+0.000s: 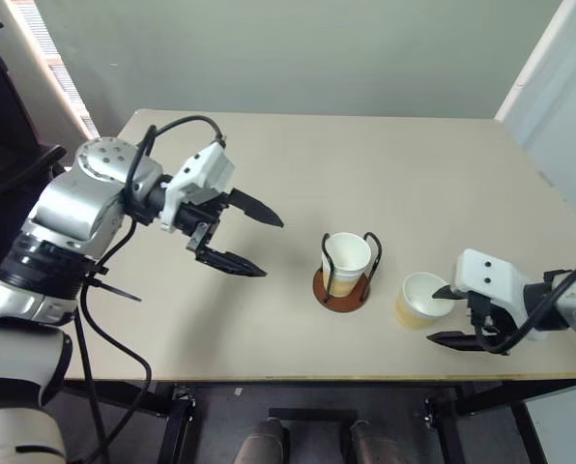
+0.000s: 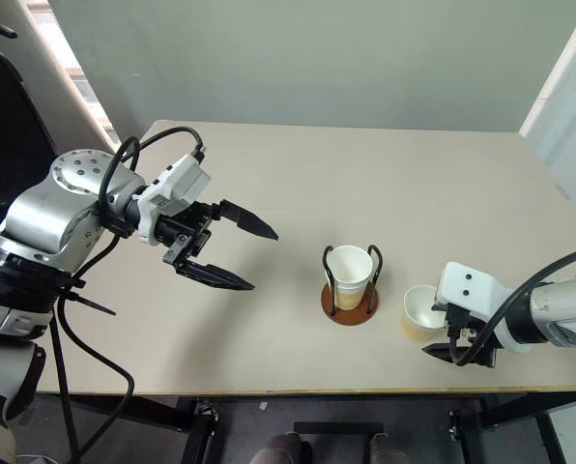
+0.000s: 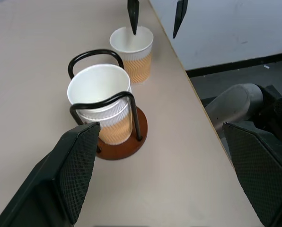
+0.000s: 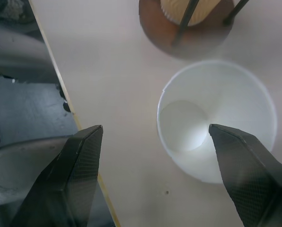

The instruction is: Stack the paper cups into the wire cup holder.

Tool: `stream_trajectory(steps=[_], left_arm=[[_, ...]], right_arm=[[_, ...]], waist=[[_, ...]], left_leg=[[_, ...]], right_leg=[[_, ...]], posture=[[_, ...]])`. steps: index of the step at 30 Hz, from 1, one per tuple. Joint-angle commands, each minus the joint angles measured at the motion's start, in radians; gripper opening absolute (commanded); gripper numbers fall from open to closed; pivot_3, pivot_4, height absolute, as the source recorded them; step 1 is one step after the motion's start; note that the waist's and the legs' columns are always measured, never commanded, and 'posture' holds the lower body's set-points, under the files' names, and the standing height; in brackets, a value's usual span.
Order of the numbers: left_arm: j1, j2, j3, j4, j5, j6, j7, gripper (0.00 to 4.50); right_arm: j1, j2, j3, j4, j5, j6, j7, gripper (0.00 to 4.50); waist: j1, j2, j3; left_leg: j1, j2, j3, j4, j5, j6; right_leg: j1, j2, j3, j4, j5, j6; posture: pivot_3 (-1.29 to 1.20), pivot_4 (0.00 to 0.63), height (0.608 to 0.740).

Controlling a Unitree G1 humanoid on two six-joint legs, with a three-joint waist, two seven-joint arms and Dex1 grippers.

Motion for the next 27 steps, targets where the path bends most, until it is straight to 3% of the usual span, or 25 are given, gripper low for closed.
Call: stream_trajectory(steps=[1, 8, 11, 20, 27], left_arm=[[-0.006, 0.022, 0.084, -0.016, 0.022, 0.019, -0.033, 4.44], [0.004, 0.015, 0.193, -0.007, 0.052, 0.073, -0.020, 4.44], [0.034, 0.014, 0.226, -0.033, 0.057, 0.092, -0.010, 4.50], [0.075, 0.039, 0.324, -0.048, 0.045, 0.141, -0.017, 4.50], [0.085, 0.061, 0.359, -0.039, 0.027, 0.188, -0.032, 4.50]], right_arm=[[-0.042, 0.007, 0.077, 0.012, -0.078, -0.044, 0.008, 3.73], [-0.155, 0.072, 0.233, 0.065, -0.193, -0.085, 0.039, 3.73], [-0.204, 0.098, 0.284, 0.093, -0.242, -0.108, 0.062, 3.16], [-0.279, 0.104, 0.321, 0.163, -0.332, -0.199, 0.180, 0.04], [-0.390, 0.079, 0.269, 0.185, -0.321, -0.203, 0.293, 0.04]], waist=[[-0.002, 0.000, 0.000], [-0.009, 0.000, 0.000], [-0.012, 0.000, 0.000], [-0.013, 0.000, 0.000], [-0.015, 0.000, 0.000]], left_leg=[[0.000, 0.000, 0.000, 0.000, 0.000, 0.000], [0.002, 0.001, 0.000, -0.001, 0.001, 0.000], [0.002, 0.001, 0.000, -0.001, 0.001, 0.000], [0.002, 0.001, 0.000, -0.002, 0.001, -0.001], [0.002, 0.001, 0.000, -0.003, 0.001, -0.002]], right_leg=[[0.000, 0.000, 0.000, 0.000, 0.000, -0.001], [0.001, 0.001, 0.001, 0.000, 0.001, -0.002], [0.001, 0.001, 0.001, 0.000, 0.001, -0.002], [0.000, 0.001, 0.001, -0.001, 0.000, -0.004], [0.000, 0.001, 0.000, 0.000, -0.002, -0.008]], posture=[[0.00, 0.150, 0.740], [0.00, 0.150, 0.740], [0.00, 0.150, 0.740], [0.00, 0.150, 0.740], [0.00, 0.150, 0.740]])
